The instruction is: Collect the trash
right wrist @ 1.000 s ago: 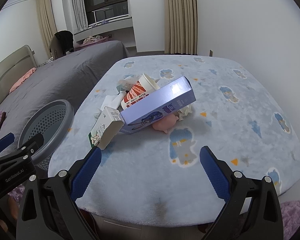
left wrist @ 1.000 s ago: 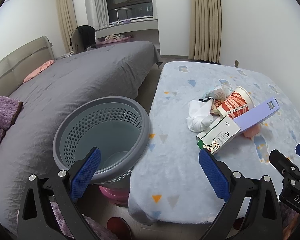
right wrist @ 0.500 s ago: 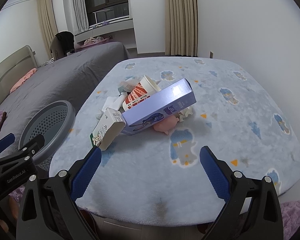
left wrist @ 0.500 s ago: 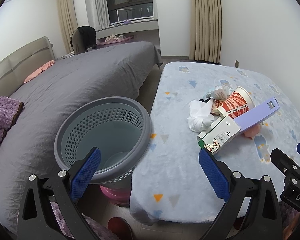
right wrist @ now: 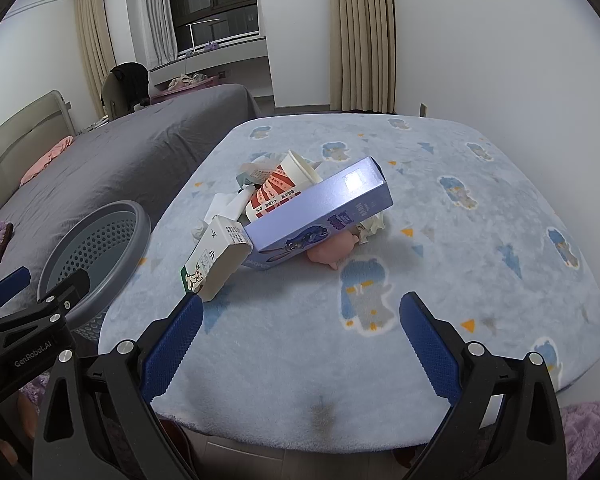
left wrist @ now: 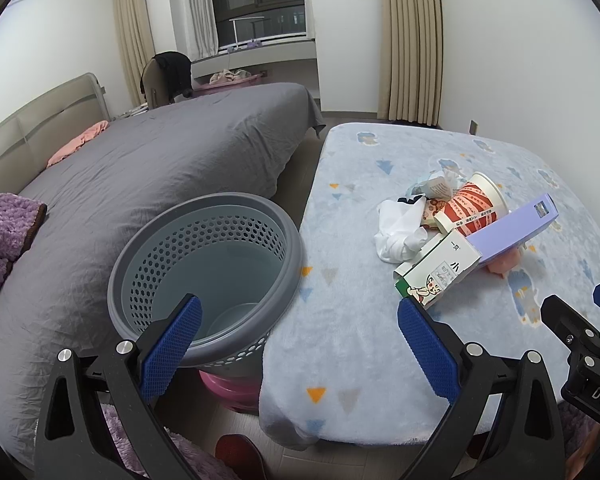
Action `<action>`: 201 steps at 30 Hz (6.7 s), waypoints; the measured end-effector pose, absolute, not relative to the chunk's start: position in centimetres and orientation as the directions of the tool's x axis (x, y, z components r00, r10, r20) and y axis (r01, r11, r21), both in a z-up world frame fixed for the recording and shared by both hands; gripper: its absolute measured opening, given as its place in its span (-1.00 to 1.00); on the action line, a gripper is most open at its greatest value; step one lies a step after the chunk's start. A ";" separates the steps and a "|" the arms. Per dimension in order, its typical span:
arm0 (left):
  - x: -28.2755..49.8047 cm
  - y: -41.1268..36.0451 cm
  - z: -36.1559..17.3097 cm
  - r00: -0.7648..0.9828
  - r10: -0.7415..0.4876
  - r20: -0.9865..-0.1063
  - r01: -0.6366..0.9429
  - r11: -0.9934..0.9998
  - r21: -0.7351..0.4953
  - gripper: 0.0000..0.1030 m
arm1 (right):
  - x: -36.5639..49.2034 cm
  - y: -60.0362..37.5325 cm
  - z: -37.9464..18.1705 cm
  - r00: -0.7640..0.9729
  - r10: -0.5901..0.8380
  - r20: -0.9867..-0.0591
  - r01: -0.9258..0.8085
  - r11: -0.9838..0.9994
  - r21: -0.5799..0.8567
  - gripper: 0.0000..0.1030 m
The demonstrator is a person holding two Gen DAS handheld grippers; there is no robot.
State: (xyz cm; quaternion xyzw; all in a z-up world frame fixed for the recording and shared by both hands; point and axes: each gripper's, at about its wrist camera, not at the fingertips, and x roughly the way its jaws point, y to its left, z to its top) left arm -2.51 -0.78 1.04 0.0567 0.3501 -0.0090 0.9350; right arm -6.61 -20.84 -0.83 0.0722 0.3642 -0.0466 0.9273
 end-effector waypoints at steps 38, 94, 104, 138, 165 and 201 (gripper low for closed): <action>-2.4 -0.8 1.0 0.753 0.019 -0.658 0.061 0.993 0.098 0.87 | -6.6 -21.0 -0.7 0.730 -0.024 -0.682 0.131 0.986 0.105 0.83; 5.1 -10.6 -5.9 0.564 -0.292 -0.772 0.431 0.902 -0.027 -0.06 | -2.4 -29.1 -5.3 0.668 0.109 -0.736 0.167 0.942 0.291 0.83; 3.6 -9.2 -4.4 0.592 -0.295 -0.750 0.416 0.909 -0.029 -0.10 | -2.8 -28.6 -5.6 0.681 0.095 -0.726 0.167 0.945 0.280 0.83; 3.3 -7.8 -4.8 0.542 -0.303 -0.784 0.398 0.914 -0.078 0.10 | -3.1 -27.4 -5.3 0.688 0.099 -0.719 0.150 0.950 0.274 0.83; 3.0 -6.7 -3.8 0.602 -0.222 -0.767 0.336 0.942 -0.009 -0.47 | -3.0 -26.8 -4.8 0.690 0.067 -0.721 0.163 0.956 0.245 0.83; 3.4 -2.6 -2.2 0.623 -0.242 -0.744 0.273 0.958 -0.083 -0.47 | 4.9 -22.9 -2.0 0.609 -0.222 -0.761 0.395 0.917 0.049 0.83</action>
